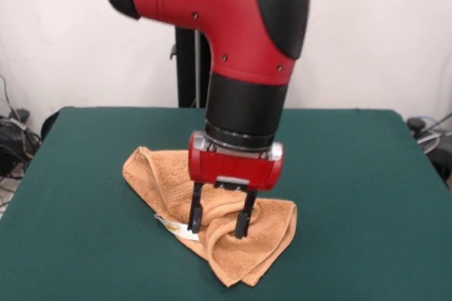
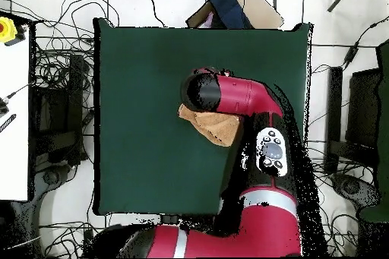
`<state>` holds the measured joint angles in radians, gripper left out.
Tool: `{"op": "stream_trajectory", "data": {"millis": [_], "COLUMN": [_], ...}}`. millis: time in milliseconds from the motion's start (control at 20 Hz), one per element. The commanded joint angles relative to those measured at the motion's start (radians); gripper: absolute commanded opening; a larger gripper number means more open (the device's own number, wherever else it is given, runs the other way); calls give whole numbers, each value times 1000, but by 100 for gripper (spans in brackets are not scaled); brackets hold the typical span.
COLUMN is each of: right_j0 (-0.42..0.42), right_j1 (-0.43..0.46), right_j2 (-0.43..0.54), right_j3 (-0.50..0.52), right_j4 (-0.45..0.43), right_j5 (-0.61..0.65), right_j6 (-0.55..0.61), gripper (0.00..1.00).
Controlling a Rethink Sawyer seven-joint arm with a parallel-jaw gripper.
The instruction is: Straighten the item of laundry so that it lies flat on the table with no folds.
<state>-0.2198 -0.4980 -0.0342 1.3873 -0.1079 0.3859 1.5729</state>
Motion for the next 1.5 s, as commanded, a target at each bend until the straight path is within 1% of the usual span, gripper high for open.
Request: {"op": "stream_trajectory", "data": {"millis": [50,300,450,650,900,1200,1400,1500], "right_j0": [-4,0,20,59,71,115,143,159], "right_j1": [114,111,103,62,30,59,35,39], "right_j2": [130,133,114,64,39,-26,-64,-90], "right_j3": [139,157,161,161,162,120,120,110], "right_j4": [-70,-43,-33,-22,-5,-15,-11,-13], "right_j5": [-124,-95,-88,-30,9,-66,-59,-92], "right_j6": [76,103,128,144,151,191,208,218], "gripper": [100,100,100,100,100,100,100,100]}}
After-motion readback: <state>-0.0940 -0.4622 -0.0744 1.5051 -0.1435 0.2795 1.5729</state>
